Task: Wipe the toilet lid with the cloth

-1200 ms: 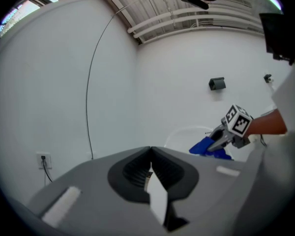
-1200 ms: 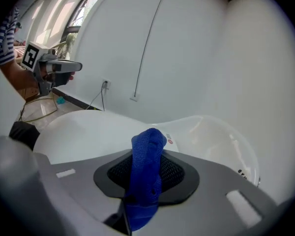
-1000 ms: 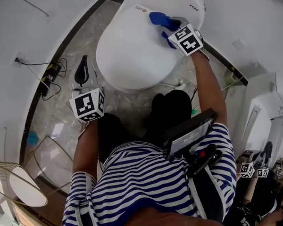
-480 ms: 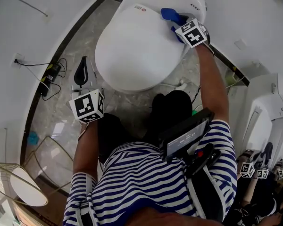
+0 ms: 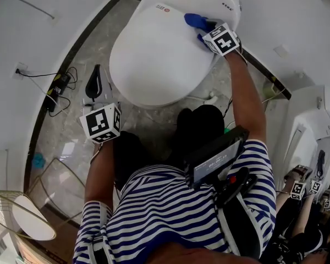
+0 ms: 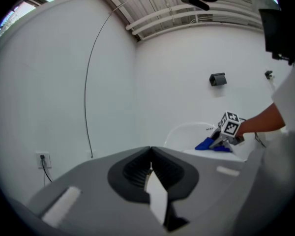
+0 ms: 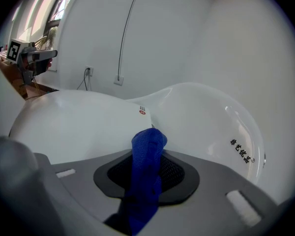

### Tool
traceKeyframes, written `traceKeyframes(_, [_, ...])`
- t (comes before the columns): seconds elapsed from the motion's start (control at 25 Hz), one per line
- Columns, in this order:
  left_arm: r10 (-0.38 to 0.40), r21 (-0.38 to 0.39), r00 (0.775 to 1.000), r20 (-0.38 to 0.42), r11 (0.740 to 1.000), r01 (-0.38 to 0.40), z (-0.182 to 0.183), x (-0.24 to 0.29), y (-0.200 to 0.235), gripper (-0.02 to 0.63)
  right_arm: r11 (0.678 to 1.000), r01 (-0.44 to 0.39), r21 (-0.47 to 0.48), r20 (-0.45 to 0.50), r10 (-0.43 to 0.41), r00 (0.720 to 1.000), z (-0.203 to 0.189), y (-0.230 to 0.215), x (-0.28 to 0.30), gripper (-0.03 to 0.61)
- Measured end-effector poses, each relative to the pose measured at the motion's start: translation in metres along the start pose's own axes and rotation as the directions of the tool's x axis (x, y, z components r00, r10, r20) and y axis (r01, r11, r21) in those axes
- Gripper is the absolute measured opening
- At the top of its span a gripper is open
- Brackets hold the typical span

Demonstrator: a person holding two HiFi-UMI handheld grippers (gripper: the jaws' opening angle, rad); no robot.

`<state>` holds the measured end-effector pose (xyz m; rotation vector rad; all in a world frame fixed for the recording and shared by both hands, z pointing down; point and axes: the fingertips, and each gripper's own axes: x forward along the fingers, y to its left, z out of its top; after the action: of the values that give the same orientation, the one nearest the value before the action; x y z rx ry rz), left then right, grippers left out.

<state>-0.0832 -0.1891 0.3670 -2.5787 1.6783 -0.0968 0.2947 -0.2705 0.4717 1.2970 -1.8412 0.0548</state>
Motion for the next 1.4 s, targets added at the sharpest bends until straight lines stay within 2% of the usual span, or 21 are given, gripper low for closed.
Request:
traceKeyframes(0.6, [-0.016, -0.011, 1.000, 0.020, 1.000, 0.016, 0.008, -0.010, -0.004, 0.002, 0.997, -0.055, -0.052, 0.102, 0.060, 0.993, 0.016, 0.089, -0.045, 0.114])
traceKeyframes(0.8, [-0.020, -0.014, 0.999, 0.028, 1.000, 0.020, 0.012, -0.014, -0.005, 0.002, 0.992, -0.101, -0.073, 0.142, 0.111, 0.984, 0.022, 0.130, -0.062, 0.114])
traceKeyframes(1.0, [-0.020, -0.018, 0.999, 0.033, 1.000, 0.021, 0.013, -0.017, -0.003, 0.002, 0.979, -0.146, -0.141, 0.164, 0.169, 0.972, 0.030, 0.171, -0.076, 0.114])
traceKeyframes(1.16, [-0.023, -0.020, 0.999, 0.034, 1.000, 0.024, 0.013, -0.019, -0.002, 0.002, 0.960, -0.199, -0.197, 0.165, 0.233, 0.958, 0.032, 0.205, -0.089, 0.114])
traceKeyframes(1.4, [-0.029, -0.020, 0.999, 0.041, 0.999, 0.030, 0.014, -0.023, -0.006, 0.002, 0.891, -0.320, -0.322, 0.162, 0.385, 0.909, 0.035, 0.252, -0.104, 0.114])
